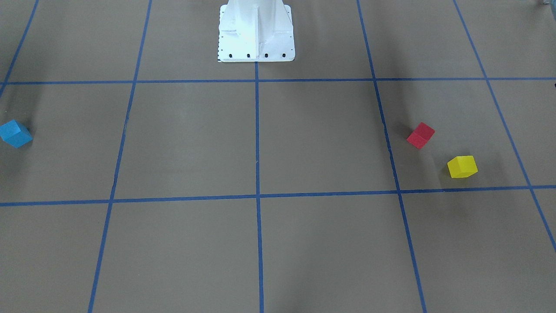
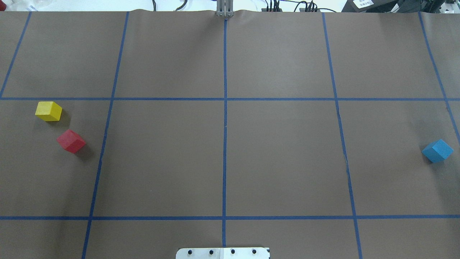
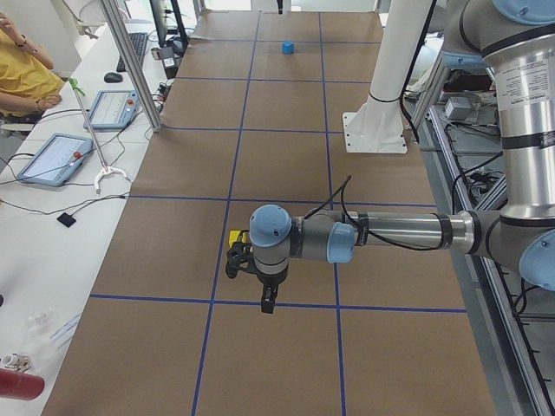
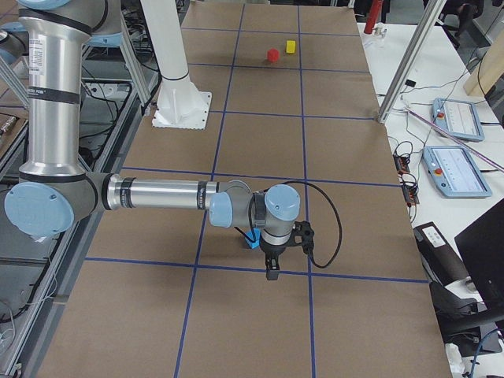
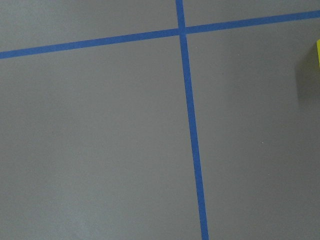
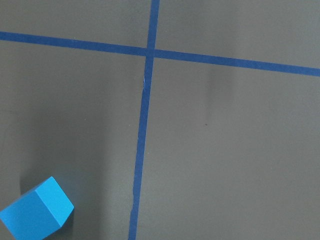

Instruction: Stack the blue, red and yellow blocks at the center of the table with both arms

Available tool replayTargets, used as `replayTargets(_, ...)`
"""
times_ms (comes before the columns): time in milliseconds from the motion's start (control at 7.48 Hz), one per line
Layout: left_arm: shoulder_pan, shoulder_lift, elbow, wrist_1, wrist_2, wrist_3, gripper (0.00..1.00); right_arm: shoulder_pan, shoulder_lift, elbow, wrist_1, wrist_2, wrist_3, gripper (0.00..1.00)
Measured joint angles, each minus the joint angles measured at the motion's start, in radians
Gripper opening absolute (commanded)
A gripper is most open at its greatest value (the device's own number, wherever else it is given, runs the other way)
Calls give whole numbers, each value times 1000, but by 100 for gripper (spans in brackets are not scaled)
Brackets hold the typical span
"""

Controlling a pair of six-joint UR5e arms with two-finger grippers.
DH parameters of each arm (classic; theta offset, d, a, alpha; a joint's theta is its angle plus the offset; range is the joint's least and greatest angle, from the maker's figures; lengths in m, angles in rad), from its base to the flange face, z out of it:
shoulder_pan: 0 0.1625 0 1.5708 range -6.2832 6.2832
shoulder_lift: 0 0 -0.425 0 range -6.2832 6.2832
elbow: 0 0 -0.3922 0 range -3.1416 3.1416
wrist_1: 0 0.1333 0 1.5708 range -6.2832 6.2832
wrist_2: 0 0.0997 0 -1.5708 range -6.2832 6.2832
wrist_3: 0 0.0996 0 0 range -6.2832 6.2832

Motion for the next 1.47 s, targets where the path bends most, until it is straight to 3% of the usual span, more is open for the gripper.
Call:
replayTargets(535, -2, -5, -108, -15, 1, -4, 100, 0, 15, 121, 9, 3, 2, 100)
replayTargets(1070, -3, -156, -117, -57, 6, -5, 100, -22, 4, 131, 207, 74, 3, 98)
replayTargets(1337, -3, -173, -110, -105, 0, -4, 100, -93, -37, 113, 338, 151, 6, 99)
replayTargets(1471, -3, -175, -108, -118, -1, -5, 100, -132, -68, 105, 375, 148, 11, 99)
